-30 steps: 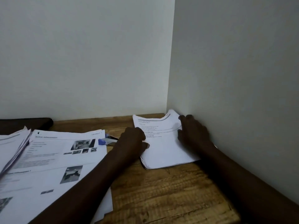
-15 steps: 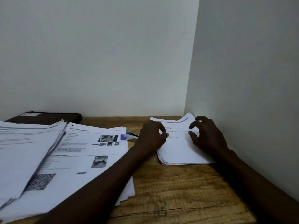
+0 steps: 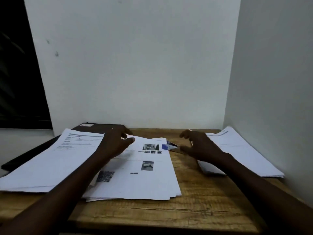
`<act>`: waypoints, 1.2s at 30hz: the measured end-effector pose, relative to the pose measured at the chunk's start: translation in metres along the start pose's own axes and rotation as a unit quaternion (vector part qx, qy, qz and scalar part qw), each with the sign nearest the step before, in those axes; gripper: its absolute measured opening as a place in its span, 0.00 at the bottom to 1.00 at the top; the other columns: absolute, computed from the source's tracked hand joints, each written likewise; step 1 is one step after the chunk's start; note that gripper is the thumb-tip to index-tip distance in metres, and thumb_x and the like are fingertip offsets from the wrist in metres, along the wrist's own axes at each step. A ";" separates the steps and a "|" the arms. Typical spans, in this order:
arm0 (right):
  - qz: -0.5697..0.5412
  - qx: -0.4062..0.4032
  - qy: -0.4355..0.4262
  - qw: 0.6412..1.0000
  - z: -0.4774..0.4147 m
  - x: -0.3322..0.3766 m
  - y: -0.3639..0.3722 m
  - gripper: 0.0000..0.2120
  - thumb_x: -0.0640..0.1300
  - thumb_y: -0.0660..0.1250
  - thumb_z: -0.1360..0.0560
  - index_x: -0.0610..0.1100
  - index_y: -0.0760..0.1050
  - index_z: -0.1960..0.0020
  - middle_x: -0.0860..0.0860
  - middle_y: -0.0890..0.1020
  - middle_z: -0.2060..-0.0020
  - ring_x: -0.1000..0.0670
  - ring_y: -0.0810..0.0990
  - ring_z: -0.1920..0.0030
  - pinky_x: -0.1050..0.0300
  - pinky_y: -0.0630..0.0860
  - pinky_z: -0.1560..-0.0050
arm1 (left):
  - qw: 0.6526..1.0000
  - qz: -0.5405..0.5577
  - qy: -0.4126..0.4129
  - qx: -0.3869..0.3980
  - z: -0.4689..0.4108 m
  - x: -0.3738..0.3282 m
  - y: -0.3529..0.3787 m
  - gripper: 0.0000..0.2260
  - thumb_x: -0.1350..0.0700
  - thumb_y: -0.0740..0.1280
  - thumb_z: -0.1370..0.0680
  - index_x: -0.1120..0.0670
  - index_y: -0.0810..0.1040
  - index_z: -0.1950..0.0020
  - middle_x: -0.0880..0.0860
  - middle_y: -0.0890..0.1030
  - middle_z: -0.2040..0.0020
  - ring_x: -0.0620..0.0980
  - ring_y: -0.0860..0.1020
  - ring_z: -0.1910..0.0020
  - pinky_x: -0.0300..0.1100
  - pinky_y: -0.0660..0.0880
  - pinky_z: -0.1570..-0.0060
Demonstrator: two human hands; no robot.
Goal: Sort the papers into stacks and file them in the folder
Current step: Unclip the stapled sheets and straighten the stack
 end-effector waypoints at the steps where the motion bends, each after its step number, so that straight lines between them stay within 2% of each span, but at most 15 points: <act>1: 0.007 0.035 0.018 0.999 -0.006 0.003 0.012 0.24 0.55 0.72 0.28 0.52 0.72 0.35 0.51 0.77 0.38 0.49 0.75 0.39 0.53 0.74 0.41 | 1.000 -0.009 -0.003 -0.003 0.003 0.005 -0.004 0.09 0.53 0.74 0.25 0.52 0.82 0.46 0.52 0.82 0.50 0.51 0.79 0.47 0.42 0.73 0.48; 3: 0.010 0.078 0.053 0.995 -0.016 0.003 0.035 0.24 0.54 0.71 0.27 0.53 0.69 0.33 0.49 0.76 0.36 0.48 0.76 0.40 0.54 0.74 0.43 | 1.000 -0.021 -0.003 -0.001 0.009 0.011 -0.008 0.08 0.53 0.73 0.25 0.51 0.82 0.47 0.51 0.82 0.51 0.50 0.78 0.48 0.35 0.71 0.51; 5: 0.022 0.068 0.073 0.995 -0.025 0.004 0.050 0.20 0.52 0.70 0.26 0.53 0.70 0.36 0.49 0.78 0.39 0.48 0.78 0.46 0.55 0.76 0.48 | 1.000 -0.019 0.008 0.005 0.014 0.013 -0.007 0.08 0.53 0.73 0.25 0.50 0.82 0.47 0.49 0.81 0.51 0.48 0.79 0.53 0.26 0.68 0.60; 7: 0.033 0.028 0.081 0.996 -0.030 0.005 0.053 0.14 0.50 0.68 0.24 0.51 0.72 0.40 0.49 0.80 0.44 0.50 0.77 0.54 0.61 0.73 0.59 | 1.000 0.001 0.021 0.014 0.017 0.012 -0.003 0.07 0.53 0.73 0.25 0.49 0.81 0.48 0.49 0.81 0.51 0.47 0.80 0.55 0.29 0.69 0.63; 9: 0.038 -0.001 0.092 0.995 -0.033 0.006 0.049 0.09 0.47 0.67 0.23 0.47 0.74 0.43 0.47 0.80 0.46 0.49 0.75 0.55 0.62 0.67 0.63 | 0.999 0.009 0.031 0.019 0.016 0.010 0.002 0.06 0.53 0.73 0.25 0.47 0.80 0.50 0.49 0.81 0.51 0.47 0.80 0.55 0.32 0.69 0.62; 12: 0.099 -0.020 0.131 0.986 -0.038 -0.002 0.043 0.10 0.46 0.65 0.22 0.43 0.74 0.44 0.43 0.78 0.45 0.43 0.78 0.47 0.56 0.71 0.55 | 0.999 0.011 0.037 0.016 0.010 0.008 0.010 0.05 0.52 0.73 0.25 0.47 0.80 0.50 0.48 0.82 0.51 0.45 0.80 0.54 0.30 0.68 0.62; 15: 0.140 -0.020 0.156 0.978 -0.042 -0.008 0.042 0.10 0.44 0.63 0.21 0.42 0.73 0.42 0.42 0.77 0.43 0.42 0.77 0.43 0.53 0.71 0.51 | 0.999 0.028 0.039 0.002 0.004 0.006 0.014 0.05 0.52 0.72 0.24 0.49 0.82 0.49 0.47 0.82 0.53 0.42 0.79 0.55 0.24 0.66 0.63; 18: 0.176 -0.034 0.111 0.977 -0.051 -0.003 0.045 0.13 0.46 0.62 0.21 0.43 0.72 0.38 0.43 0.77 0.41 0.42 0.73 0.39 0.51 0.71 0.43 | 0.997 0.055 0.039 -0.031 -0.001 0.008 0.014 0.05 0.54 0.72 0.24 0.52 0.82 0.49 0.48 0.82 0.54 0.42 0.79 0.59 0.24 0.67 0.64; 19: 0.157 -0.043 0.087 0.983 -0.056 0.003 0.046 0.14 0.46 0.63 0.22 0.43 0.72 0.37 0.44 0.78 0.41 0.43 0.73 0.38 0.51 0.71 0.41 | 0.996 0.066 0.032 -0.044 -0.003 0.011 0.015 0.05 0.55 0.71 0.24 0.52 0.82 0.49 0.48 0.82 0.55 0.40 0.78 0.60 0.23 0.66 0.65; 21: 0.052 -0.040 0.062 0.996 -0.065 0.015 0.050 0.16 0.48 0.64 0.21 0.44 0.72 0.36 0.44 0.79 0.41 0.43 0.74 0.39 0.53 0.71 0.42 | 0.995 0.076 0.012 -0.066 -0.004 0.019 0.020 0.05 0.54 0.71 0.24 0.52 0.82 0.49 0.48 0.82 0.56 0.38 0.76 0.61 0.23 0.66 0.65; 23: -0.015 0.000 0.071 0.997 -0.075 0.026 0.057 0.21 0.53 0.62 0.20 0.43 0.70 0.32 0.42 0.78 0.38 0.42 0.74 0.37 0.54 0.70 0.43 | 0.994 0.076 0.001 -0.075 -0.003 0.025 0.028 0.05 0.54 0.71 0.23 0.52 0.82 0.49 0.49 0.83 0.56 0.39 0.77 0.61 0.23 0.66 0.64; 26: -0.026 0.075 0.103 0.992 -0.086 0.030 0.073 0.28 0.58 0.59 0.20 0.42 0.64 0.27 0.42 0.73 0.31 0.41 0.70 0.31 0.53 0.68 0.38 | 0.995 0.075 0.010 -0.069 0.002 0.024 0.038 0.04 0.56 0.70 0.23 0.54 0.81 0.50 0.50 0.83 0.59 0.42 0.77 0.63 0.24 0.67 0.63; 30: -0.032 0.099 0.139 0.985 -0.102 0.025 0.087 0.31 0.58 0.63 0.22 0.40 0.63 0.27 0.40 0.71 0.31 0.40 0.71 0.32 0.51 0.69 0.38 | 0.994 0.076 0.007 -0.077 0.003 0.025 0.045 0.03 0.57 0.71 0.24 0.55 0.82 0.52 0.51 0.82 0.64 0.48 0.80 0.61 0.40 0.72 0.55; 36: -0.041 0.098 0.185 0.977 -0.109 0.015 0.087 0.34 0.56 0.67 0.24 0.38 0.61 0.27 0.40 0.70 0.31 0.41 0.71 0.33 0.51 0.72 0.41 | 0.995 0.067 0.013 -0.076 0.002 0.028 0.049 0.02 0.58 0.70 0.24 0.53 0.81 0.56 0.50 0.80 0.68 0.48 0.78 0.64 0.41 0.72 0.58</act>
Point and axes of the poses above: each hand's wrist, its own z-axis away from the middle knuckle, its own y-axis out of the palm, x = y × z, the point moved 7 cm from there along -z, towards the middle knuckle
